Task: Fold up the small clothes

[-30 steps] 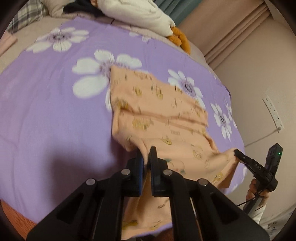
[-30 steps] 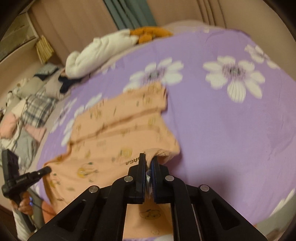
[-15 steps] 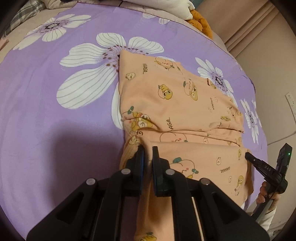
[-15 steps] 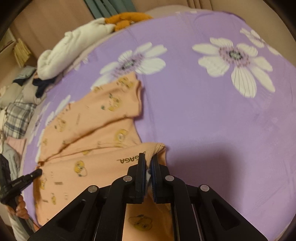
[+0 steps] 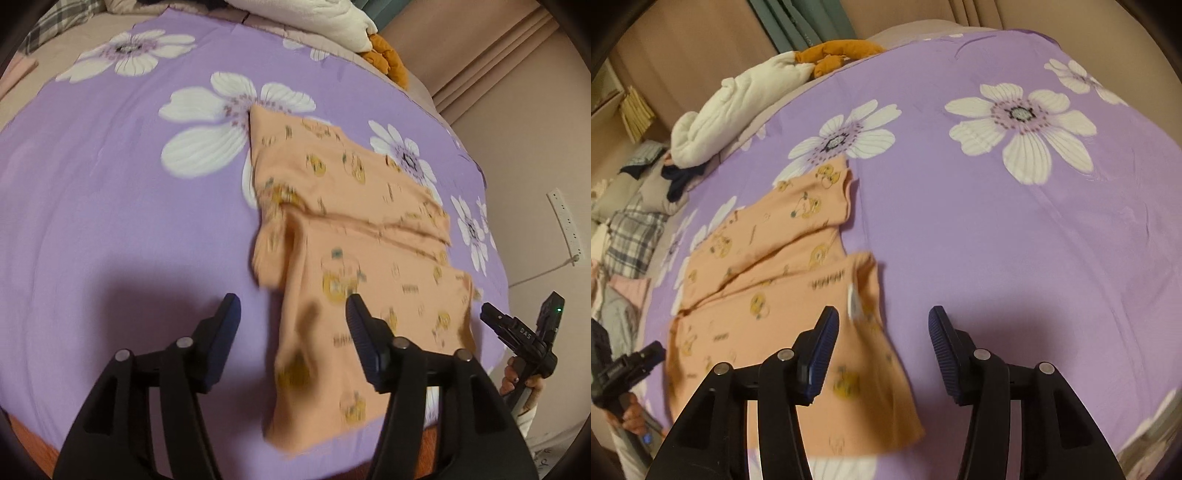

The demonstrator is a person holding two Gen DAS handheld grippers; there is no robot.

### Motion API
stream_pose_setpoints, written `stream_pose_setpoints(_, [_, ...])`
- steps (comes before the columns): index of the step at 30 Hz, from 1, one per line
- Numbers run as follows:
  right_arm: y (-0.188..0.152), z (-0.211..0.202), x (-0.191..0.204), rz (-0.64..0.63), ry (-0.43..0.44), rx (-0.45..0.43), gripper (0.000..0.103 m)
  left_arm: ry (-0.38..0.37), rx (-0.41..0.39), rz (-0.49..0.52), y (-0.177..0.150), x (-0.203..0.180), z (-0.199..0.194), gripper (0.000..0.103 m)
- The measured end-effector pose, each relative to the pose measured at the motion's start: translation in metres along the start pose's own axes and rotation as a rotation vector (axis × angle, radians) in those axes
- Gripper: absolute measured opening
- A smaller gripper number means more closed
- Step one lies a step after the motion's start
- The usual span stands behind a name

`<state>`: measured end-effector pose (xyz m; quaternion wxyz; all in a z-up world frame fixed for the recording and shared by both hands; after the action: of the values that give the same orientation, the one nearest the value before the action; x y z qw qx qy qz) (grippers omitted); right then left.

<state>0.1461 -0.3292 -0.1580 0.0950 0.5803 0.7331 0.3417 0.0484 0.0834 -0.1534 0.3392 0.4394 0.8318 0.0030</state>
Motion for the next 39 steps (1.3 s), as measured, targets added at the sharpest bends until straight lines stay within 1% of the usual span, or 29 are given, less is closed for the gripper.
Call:
stream_pose_setpoints(3, [-0.015,-0.002,0.0,0.004,0.005,0.019,0.051,-0.004,0.018,-0.019,-0.016,0.006,-0.002,0.062])
stream_pose_setpoints(8, [-0.034,0.005,-0.001,0.023,0.026,0.057,0.051,0.004,0.058,-0.022,-0.038,0.012,0.003,0.062])
stream_pose_setpoints(9, [-0.036,0.005,-0.001,0.025,0.026,0.069,0.051,0.002,0.06,-0.025,-0.041,0.013,0.004,0.062])
stream_pose_setpoints(12, [-0.04,0.006,0.003,0.011,0.027,0.067,0.051,0.0,0.054,-0.014,-0.046,0.012,0.003,0.06])
stream_pose_setpoints(14, [-0.041,0.007,0.005,0.007,0.036,0.063,0.05,-0.018,0.065,-0.032,-0.048,0.013,0.004,0.054])
stream_pose_setpoints(15, [-0.041,0.008,0.007,0.003,0.045,0.065,0.046,-0.031,0.084,-0.036,-0.049,0.012,0.006,0.045])
stream_pose_setpoints(16, [-0.042,0.009,0.009,-0.004,0.047,0.067,0.043,-0.041,0.101,-0.028,-0.051,0.011,0.008,0.039])
stream_pose_setpoints(17, [-0.043,0.01,0.011,-0.015,0.047,0.07,0.038,-0.04,0.105,-0.016,-0.052,0.009,0.009,0.037])
stream_pose_setpoints(19, [-0.045,0.012,0.016,-0.037,0.045,0.071,0.037,-0.026,0.102,0.013,-0.055,0.004,0.011,0.026])
stream_pose_setpoints(20, [-0.046,0.013,0.019,-0.046,0.049,0.071,0.031,-0.029,0.108,0.015,-0.057,0.002,0.013,0.023])
stream_pose_setpoints(21, [-0.047,0.014,0.021,-0.054,0.057,0.075,0.023,-0.034,0.115,0.015,-0.057,0.001,0.015,0.015])
stream_pose_setpoints(22, [-0.048,0.015,0.023,-0.061,0.063,0.079,0.019,-0.039,0.124,0.023,-0.059,-0.002,0.017,0.005])
stream_pose_setpoints(23, [-0.048,0.016,0.025,-0.068,0.061,0.079,0.013,-0.032,0.122,0.036,-0.06,-0.004,0.018,0.007])
stream_pose_setpoints(24, [-0.048,0.016,0.027,-0.076,0.052,0.077,0.012,-0.022,0.11,0.052,-0.06,-0.006,0.017,0.007])
stream_pose_setpoints(26, [-0.046,0.014,0.03,-0.083,0.045,0.067,0.01,-0.029,0.096,0.071,-0.059,-0.013,0.012,0.006])
stream_pose_setpoints(29, [-0.038,0.0,0.033,-0.082,0.075,0.019,0.01,-0.074,0.047,0.063,-0.049,-0.023,-0.009,0.006])
stream_pose_setpoints(30, [-0.034,-0.008,0.034,-0.089,0.085,0.012,0.01,-0.103,0.022,0.063,-0.045,-0.028,-0.021,0.006])
stream_pose_setpoints(35, [-0.007,-0.061,0.043,-0.119,0.122,-0.153,0.01,-0.2,-0.091,0.075,-0.028,-0.049,-0.076,0.006])
stream_pose_setpoints(38, [0.003,-0.093,0.049,-0.136,0.157,-0.248,0.01,-0.26,-0.136,0.094,-0.022,-0.061,-0.105,0.006])
stream_pose_setpoints(39, [0.005,-0.102,0.05,-0.137,0.166,-0.273,0.01,-0.265,-0.148,0.102,-0.022,-0.063,-0.112,0.006])
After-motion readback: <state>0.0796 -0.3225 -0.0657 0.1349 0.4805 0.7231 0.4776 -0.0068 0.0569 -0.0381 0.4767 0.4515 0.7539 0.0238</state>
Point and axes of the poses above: each gripper's, at about its wrist camera, not at the fingertips, and z roughly the way its jaws point, x to its left, y to its top, the point moved 1 cm from there along z, roughly the way its jaws point, and after that the axes turned 12 degrees about -z, right-handed, at the moved point
